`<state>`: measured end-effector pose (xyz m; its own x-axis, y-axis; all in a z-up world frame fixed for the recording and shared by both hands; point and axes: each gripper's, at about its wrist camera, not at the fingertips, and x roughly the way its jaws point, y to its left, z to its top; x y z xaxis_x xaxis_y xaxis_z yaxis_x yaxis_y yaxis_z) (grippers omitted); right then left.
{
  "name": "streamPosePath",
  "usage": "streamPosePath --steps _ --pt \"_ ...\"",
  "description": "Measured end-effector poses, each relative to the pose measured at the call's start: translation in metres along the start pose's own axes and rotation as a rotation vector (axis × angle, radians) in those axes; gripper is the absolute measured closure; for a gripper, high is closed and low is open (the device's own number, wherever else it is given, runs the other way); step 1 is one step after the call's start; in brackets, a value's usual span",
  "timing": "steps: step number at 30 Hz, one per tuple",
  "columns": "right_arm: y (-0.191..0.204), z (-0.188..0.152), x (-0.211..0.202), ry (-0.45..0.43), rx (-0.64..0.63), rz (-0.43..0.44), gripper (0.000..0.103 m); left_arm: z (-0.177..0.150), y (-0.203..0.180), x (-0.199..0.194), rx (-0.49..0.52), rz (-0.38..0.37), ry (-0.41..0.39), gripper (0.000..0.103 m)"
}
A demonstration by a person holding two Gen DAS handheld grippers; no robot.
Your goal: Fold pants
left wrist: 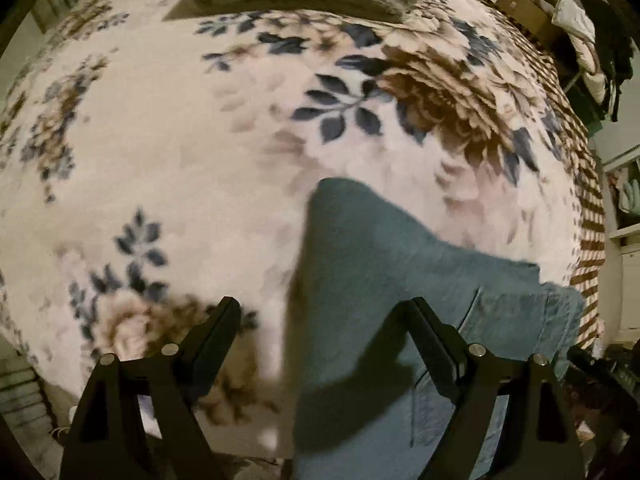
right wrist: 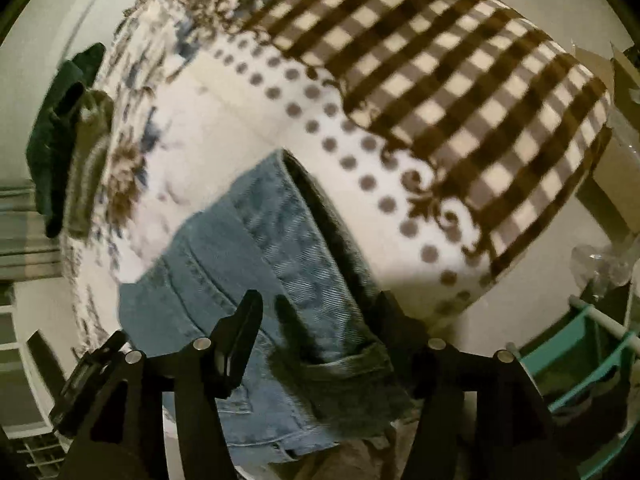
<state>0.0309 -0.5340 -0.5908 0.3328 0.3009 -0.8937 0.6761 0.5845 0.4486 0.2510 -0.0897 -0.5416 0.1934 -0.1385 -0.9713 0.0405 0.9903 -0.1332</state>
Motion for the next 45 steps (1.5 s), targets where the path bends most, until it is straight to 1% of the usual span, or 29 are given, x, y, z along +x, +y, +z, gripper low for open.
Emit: streamPosePath --steps 4,9,11,13,14,16,19,24,25,26,27,28,29,30,32,34,36,39,41,43,44,45 --pt "0.005 0.010 0.010 0.001 0.008 0.005 0.042 0.015 -0.002 0.020 -0.023 -0.049 0.038 0.019" --pt "0.014 0.018 0.023 0.007 -0.026 -0.041 0.042 0.025 -0.008 0.036 0.013 -0.027 0.060 0.017" --pt "0.016 0.022 0.028 0.011 -0.035 -0.053 0.042 0.028 -0.007 0.041 0.010 -0.022 0.068 0.013" --pt "0.014 0.028 0.029 0.003 -0.023 -0.067 0.041 0.031 -0.004 0.046 -0.003 -0.030 0.075 0.011" --pt "0.013 0.031 0.028 -0.006 -0.013 -0.065 0.041 0.031 -0.004 0.047 -0.009 -0.033 0.078 0.010" --pt "0.008 0.035 0.022 -0.029 0.004 -0.032 0.041 0.032 -0.001 0.050 -0.024 -0.048 0.081 0.009" --pt "0.007 0.040 0.019 -0.054 -0.016 -0.035 0.041 0.029 0.007 0.050 -0.033 -0.060 0.079 0.006" --pt "0.006 0.047 0.034 0.007 -0.008 0.041 0.042 0.028 0.021 0.047 -0.070 -0.094 0.095 0.006" --pt "0.005 0.048 0.033 0.000 -0.001 0.048 0.043 0.027 0.023 0.041 -0.085 -0.106 0.090 0.006" --pt "0.006 0.048 0.032 -0.010 -0.008 0.054 0.048 0.027 0.026 0.036 -0.096 -0.124 0.084 0.006" --pt "0.010 0.047 0.029 -0.025 -0.036 0.060 0.057 0.028 0.027 0.032 -0.105 -0.142 0.079 0.006" --pt "0.013 0.045 0.027 -0.039 -0.065 0.055 0.060 0.026 0.030 0.027 -0.116 -0.161 0.071 0.006" --pt "0.014 0.043 0.023 -0.053 -0.080 0.051 0.077 0.026 0.033 0.023 -0.121 -0.167 0.064 0.006" --pt "0.016 0.042 0.020 -0.073 -0.093 0.026 0.093 0.025 0.036 0.019 -0.126 -0.171 0.054 0.006" --pt "0.015 0.040 0.012 -0.095 -0.085 0.061 0.098 0.023 0.040 0.015 -0.128 -0.172 0.038 0.006" --pt "0.018 0.039 -0.001 -0.151 -0.099 0.038 0.098 0.018 0.046 0.011 -0.123 -0.184 0.026 0.006" --pt "0.025 0.037 -0.013 -0.190 -0.115 0.037 0.098 0.016 0.048 0.009 -0.112 -0.183 0.025 0.006" --pt "0.042 0.035 -0.027 -0.244 -0.173 0.003 0.099 0.009 0.047 0.008 -0.077 -0.178 0.033 0.006" --pt "0.042 0.039 -0.022 -0.231 -0.181 -0.027 0.099 0.006 0.039 0.011 -0.062 -0.178 0.039 0.006" --pt "0.033 0.046 -0.001 -0.148 -0.170 -0.057 0.098 0.003 0.037 0.011 -0.058 -0.179 0.046 0.006" --pt "0.026 0.048 0.009 -0.095 -0.153 -0.057 0.095 0.000 0.037 0.010 -0.059 -0.181 0.047 0.006" --pt "0.019 0.050 0.013 -0.066 -0.132 -0.047 0.085 -0.004 0.038 0.007 -0.059 -0.181 0.044 0.006"
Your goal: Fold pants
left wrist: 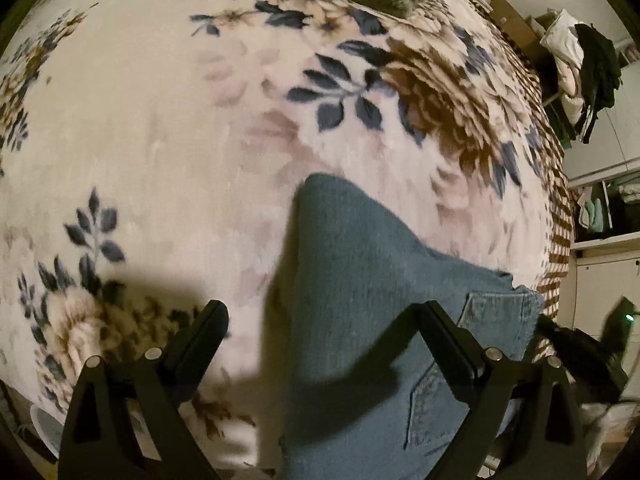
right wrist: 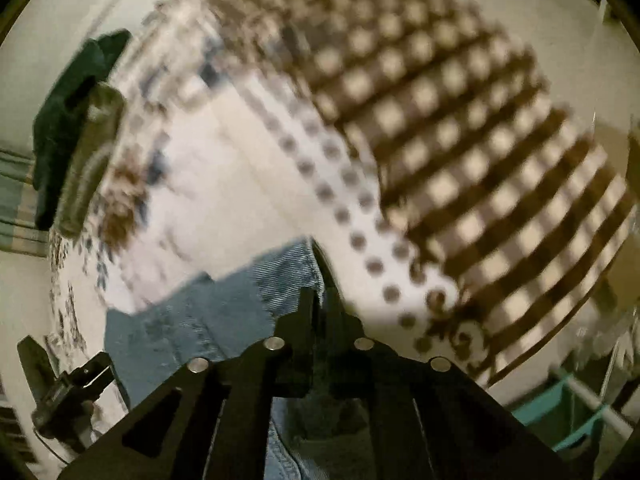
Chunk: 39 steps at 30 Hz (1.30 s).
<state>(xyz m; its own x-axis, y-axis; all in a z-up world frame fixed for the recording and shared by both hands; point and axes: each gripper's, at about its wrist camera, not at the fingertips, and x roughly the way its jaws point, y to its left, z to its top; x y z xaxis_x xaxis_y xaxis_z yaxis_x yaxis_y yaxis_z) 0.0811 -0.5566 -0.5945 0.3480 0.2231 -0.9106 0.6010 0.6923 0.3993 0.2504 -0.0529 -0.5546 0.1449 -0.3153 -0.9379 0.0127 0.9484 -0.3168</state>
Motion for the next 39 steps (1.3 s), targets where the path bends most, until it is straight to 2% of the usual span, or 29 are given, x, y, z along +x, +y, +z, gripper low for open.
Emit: streamPosePath --steps 1,3,4,6,9,12,15,17,20,23,29,33,36,38,39 --pt "-0.006 -0.001 0.002 0.036 0.037 0.018 0.077 -0.003 0.000 -0.002 0.001 0.004 -0.005 0.006" --pt "-0.014 -0.009 -0.008 0.031 0.075 0.085 0.037 -0.014 0.001 -0.009 0.008 -0.008 -0.014 0.006" --pt "-0.018 -0.019 -0.020 0.009 0.092 0.139 0.031 -0.023 0.004 -0.010 0.008 -0.031 -0.007 0.006" --pt "-0.022 -0.038 -0.034 -0.005 0.110 0.169 0.030 -0.035 0.007 -0.010 -0.005 -0.076 0.019 0.006" --pt "-0.036 -0.086 -0.039 0.030 0.199 0.199 0.030 -0.054 0.013 -0.007 -0.038 -0.123 0.056 0.006" --pt "-0.041 -0.134 -0.017 0.121 0.275 0.267 0.030 -0.066 0.014 0.002 -0.053 -0.148 0.089 0.006" --pt "-0.039 -0.161 0.019 0.172 0.370 0.386 0.030 -0.072 0.010 0.011 -0.051 -0.167 0.108 0.006" --pt "-0.034 -0.165 0.039 0.165 0.401 0.440 0.030 -0.073 0.005 0.017 -0.034 -0.174 0.119 0.006" --pt "-0.021 -0.161 0.054 0.141 0.406 0.446 0.028 -0.072 0.000 0.025 -0.022 -0.180 0.136 0.006" --pt "-0.014 -0.163 0.056 0.115 0.433 0.462 0.028 -0.072 -0.002 0.030 -0.024 -0.190 0.148 0.006" --pt "-0.010 -0.161 0.043 0.051 0.483 0.615 0.028 -0.075 -0.001 0.035 -0.039 -0.221 0.155 0.006" --pt "-0.007 -0.153 0.057 0.053 0.396 0.551 0.028 -0.074 -0.001 0.038 -0.048 -0.230 0.154 0.006" --pt "-0.009 -0.153 0.069 0.043 0.398 0.578 0.028 -0.069 -0.001 0.041 -0.057 -0.238 0.152 0.006" --pt "-0.011 -0.152 0.063 0.039 0.405 0.590 0.028 -0.066 -0.001 0.040 -0.063 -0.250 0.143 0.006" --pt "-0.011 -0.152 0.059 0.026 0.419 0.622 0.028 -0.064 -0.002 0.041 -0.066 -0.256 0.140 0.006"
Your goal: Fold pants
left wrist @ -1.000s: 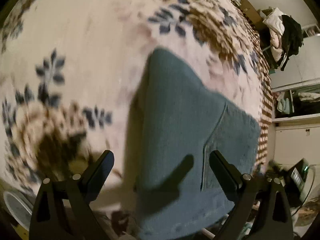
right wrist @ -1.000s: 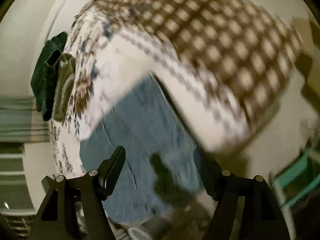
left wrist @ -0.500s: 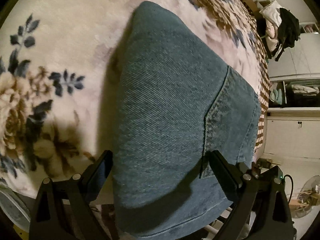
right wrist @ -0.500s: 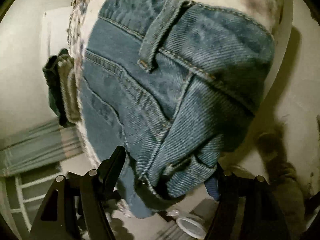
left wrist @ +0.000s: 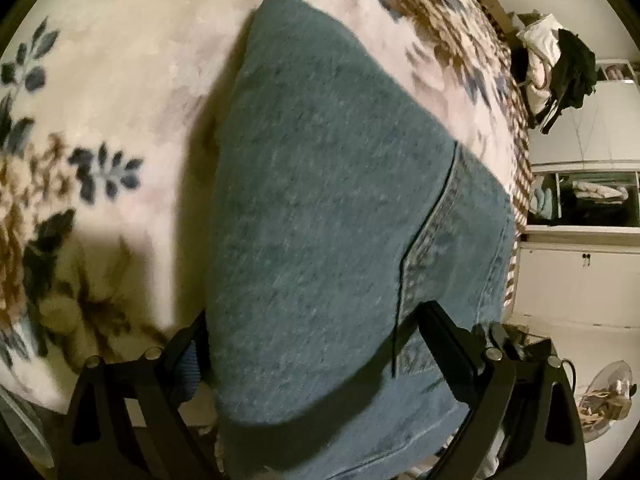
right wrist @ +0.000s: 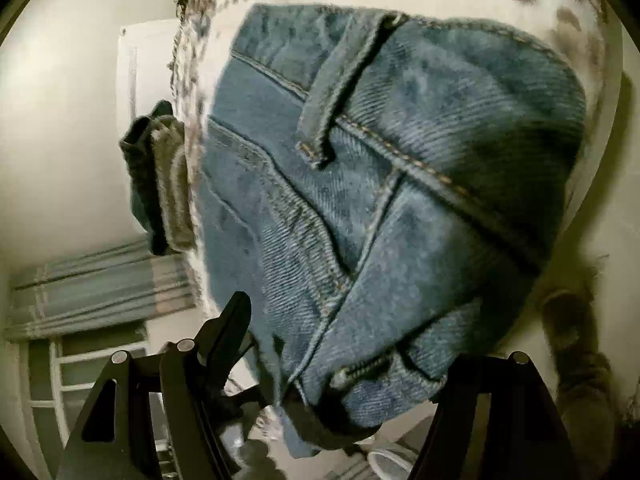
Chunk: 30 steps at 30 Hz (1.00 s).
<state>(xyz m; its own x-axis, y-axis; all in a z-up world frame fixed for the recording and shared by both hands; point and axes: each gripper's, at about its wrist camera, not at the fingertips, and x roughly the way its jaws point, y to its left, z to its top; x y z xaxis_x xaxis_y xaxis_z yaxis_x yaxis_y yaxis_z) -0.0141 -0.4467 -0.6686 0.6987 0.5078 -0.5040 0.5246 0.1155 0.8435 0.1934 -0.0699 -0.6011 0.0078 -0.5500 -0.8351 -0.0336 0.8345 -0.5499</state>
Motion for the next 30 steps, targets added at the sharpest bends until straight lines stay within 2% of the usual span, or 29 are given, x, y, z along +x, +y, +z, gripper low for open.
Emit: streamPosePath --steps 2,5,7,10,11,12,13,14,15,17,20,25,30 --pt "-0.001 -0.003 -0.010 -0.014 -0.013 0.045 0.028 0.003 -0.001 0.001 -0.003 -0.011 -0.004 0.006" --pt "-0.004 0.003 -0.006 -0.028 -0.041 0.027 0.028 0.009 -0.003 0.003 -0.011 -0.020 -0.010 0.006" --pt "-0.015 0.011 -0.003 -0.026 -0.009 0.062 0.028 0.012 -0.003 0.004 -0.019 -0.025 -0.015 0.006" --pt "-0.017 0.011 -0.008 -0.024 -0.024 0.064 0.028 0.013 -0.001 0.004 -0.029 -0.033 -0.025 0.006" --pt "-0.017 0.009 -0.010 -0.030 -0.032 0.059 0.030 0.013 -0.001 0.003 -0.030 -0.036 -0.033 0.006" --pt "-0.017 0.006 -0.013 -0.037 -0.037 0.047 0.041 0.013 -0.001 0.003 -0.029 -0.036 -0.038 0.006" --pt "-0.016 0.004 -0.014 -0.047 -0.045 0.013 0.048 0.012 -0.001 0.001 -0.027 -0.033 -0.046 0.013" --pt "-0.016 0.002 -0.016 -0.052 -0.046 0.000 0.053 0.011 -0.002 -0.001 -0.022 -0.022 -0.056 0.027" --pt "-0.017 0.000 -0.019 -0.058 -0.040 -0.004 0.055 0.008 -0.003 -0.005 -0.016 -0.018 -0.067 0.035" --pt "-0.010 -0.002 -0.021 -0.068 -0.053 -0.030 0.057 0.004 -0.004 -0.013 -0.004 -0.030 -0.085 0.057" --pt "0.007 -0.008 -0.025 -0.079 -0.075 -0.057 0.060 -0.001 -0.012 -0.028 0.022 -0.029 -0.112 0.074" --pt "0.046 -0.016 -0.045 -0.092 -0.097 -0.059 0.062 0.000 -0.035 -0.060 0.053 -0.032 -0.136 0.079" --pt "0.104 -0.018 -0.056 -0.074 -0.151 -0.049 0.063 0.008 -0.064 -0.114 0.073 -0.024 -0.175 0.079"
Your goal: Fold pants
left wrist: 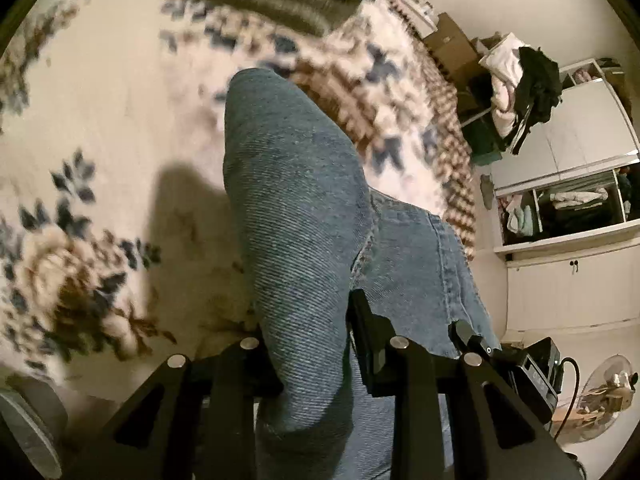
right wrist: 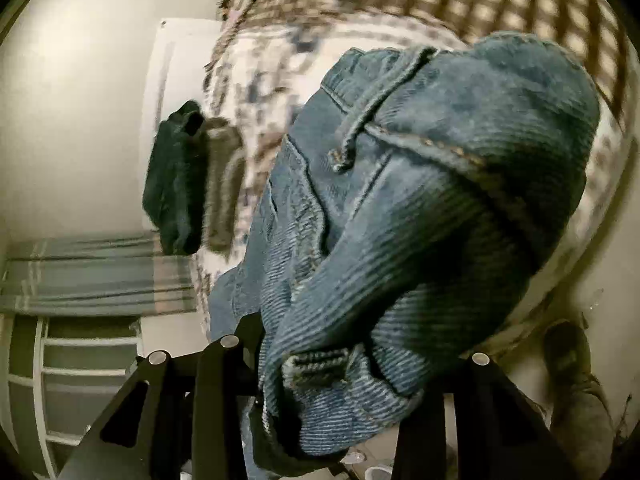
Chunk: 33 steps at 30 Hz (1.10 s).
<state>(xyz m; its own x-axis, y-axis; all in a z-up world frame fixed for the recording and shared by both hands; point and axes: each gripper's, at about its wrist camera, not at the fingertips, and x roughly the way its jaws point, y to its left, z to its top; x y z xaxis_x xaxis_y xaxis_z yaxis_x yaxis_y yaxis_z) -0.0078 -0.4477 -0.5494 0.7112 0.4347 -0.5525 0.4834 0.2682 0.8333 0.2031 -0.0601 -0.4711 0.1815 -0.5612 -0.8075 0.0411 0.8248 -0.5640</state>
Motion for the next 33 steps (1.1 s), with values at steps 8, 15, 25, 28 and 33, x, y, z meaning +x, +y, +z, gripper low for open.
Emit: streamPosePath --steps 8,15,25,28,33 --pt "0.125 0.026 0.001 0.015 -0.125 0.053 0.063 0.067 -0.025 -0.081 -0.017 -0.021 -0.105 0.079" --pt "0.241 0.059 0.054 -0.006 -0.191 0.099 0.063 0.170 -0.025 -0.135 0.003 -0.032 -0.171 0.079" --pt "0.363 0.134 0.214 -0.102 -0.205 0.124 0.063 0.368 0.023 -0.132 0.056 -0.055 -0.152 0.079" --pt "0.373 0.158 0.267 -0.123 -0.193 0.121 0.063 0.423 0.044 -0.110 0.073 -0.055 -0.124 0.079" --pt "0.354 0.181 0.326 -0.135 -0.166 0.074 0.063 0.481 0.079 -0.057 0.107 -0.035 -0.068 0.079"
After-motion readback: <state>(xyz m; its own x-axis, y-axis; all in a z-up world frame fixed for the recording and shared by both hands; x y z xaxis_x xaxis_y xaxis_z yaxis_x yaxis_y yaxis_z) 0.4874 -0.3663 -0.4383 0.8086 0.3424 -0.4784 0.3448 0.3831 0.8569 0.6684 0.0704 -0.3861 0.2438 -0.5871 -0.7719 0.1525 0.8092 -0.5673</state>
